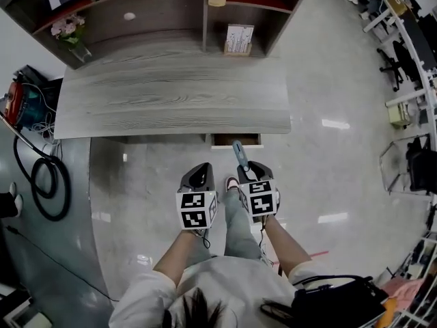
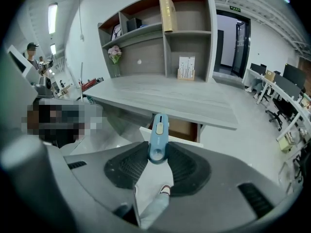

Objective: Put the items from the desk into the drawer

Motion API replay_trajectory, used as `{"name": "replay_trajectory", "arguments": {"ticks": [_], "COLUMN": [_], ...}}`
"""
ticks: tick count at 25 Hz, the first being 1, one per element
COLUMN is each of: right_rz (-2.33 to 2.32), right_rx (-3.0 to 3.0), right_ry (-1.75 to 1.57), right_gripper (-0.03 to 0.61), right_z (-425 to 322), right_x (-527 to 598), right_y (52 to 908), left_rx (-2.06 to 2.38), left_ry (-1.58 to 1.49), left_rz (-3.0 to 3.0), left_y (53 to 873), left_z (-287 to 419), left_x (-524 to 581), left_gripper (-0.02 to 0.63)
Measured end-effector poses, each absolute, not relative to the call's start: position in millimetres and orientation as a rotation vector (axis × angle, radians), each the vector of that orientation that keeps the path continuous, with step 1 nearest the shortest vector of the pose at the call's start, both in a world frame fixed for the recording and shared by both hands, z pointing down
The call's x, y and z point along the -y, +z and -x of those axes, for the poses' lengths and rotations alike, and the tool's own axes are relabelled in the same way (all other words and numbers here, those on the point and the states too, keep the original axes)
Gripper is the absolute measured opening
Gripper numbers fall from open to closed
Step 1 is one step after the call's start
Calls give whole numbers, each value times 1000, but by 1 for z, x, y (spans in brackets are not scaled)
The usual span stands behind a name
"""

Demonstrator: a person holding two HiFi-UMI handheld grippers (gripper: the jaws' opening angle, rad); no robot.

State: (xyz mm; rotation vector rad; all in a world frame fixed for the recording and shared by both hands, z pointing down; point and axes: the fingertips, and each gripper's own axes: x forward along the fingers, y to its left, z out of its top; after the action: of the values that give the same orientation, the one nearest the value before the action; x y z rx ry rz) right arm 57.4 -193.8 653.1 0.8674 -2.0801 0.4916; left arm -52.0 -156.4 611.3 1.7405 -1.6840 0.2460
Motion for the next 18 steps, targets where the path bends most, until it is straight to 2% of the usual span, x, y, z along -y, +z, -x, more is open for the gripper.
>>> {"name": "replay_trajectory", "arguments": {"ticks": [18], "right_rz": [-777], "right_rx": [2019], "right_ry": [552], "right_gripper": [120], "right_z": [-52], "right_x": [225], "right_y": [710], "left_rx": [1691], "left_ry": [244], "left_rz": [-1644], "left_y": [672], "left_z": [52], "left_x": [178], "left_gripper": [-2]}}
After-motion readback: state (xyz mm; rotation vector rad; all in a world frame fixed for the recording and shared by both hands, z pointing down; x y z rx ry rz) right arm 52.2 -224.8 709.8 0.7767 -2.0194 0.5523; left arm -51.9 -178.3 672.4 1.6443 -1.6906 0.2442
